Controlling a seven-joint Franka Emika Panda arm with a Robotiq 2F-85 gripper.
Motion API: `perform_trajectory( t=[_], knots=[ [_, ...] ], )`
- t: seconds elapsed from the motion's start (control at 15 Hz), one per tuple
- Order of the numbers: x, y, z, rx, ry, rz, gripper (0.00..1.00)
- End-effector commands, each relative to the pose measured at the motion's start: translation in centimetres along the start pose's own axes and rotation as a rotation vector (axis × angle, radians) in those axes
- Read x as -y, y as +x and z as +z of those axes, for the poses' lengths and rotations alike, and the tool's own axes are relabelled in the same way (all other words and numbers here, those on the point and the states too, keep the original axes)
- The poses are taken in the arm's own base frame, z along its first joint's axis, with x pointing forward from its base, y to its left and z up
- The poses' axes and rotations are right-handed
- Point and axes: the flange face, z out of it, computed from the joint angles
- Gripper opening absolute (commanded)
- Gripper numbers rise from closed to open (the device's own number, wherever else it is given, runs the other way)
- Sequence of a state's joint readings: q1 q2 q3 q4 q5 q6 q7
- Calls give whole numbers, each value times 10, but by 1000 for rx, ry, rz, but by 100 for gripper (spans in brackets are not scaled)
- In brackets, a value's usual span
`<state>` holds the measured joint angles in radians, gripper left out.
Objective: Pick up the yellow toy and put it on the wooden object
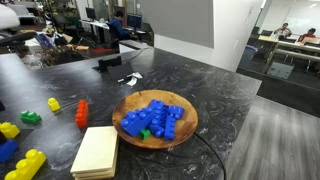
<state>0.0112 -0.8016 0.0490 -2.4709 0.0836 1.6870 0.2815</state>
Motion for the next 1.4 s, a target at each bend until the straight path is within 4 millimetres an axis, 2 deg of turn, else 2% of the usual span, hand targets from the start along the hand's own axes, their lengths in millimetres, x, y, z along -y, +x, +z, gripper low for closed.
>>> perform_trajectory(
  t=[0.0, 0.13, 0.27, 0.6, 0.8, 0.87, 0.93, 1.07, 1.33],
  knots=[
    [0, 0, -1, 1, 0, 0, 100],
    [2, 1, 3, 7, -9, -14, 100],
    [9, 1, 15, 19, -9, -64, 100],
    [41, -3, 58, 74, -19, -232, 100],
    [65, -14, 78, 135, -74, -354, 100],
    [70, -16, 80, 139, -90, -383, 100],
    [66, -15, 79, 133, -76, -325, 100],
    [72, -18, 81, 137, -86, -355, 100],
    [72, -18, 81, 138, -86, -364, 100]
  ],
)
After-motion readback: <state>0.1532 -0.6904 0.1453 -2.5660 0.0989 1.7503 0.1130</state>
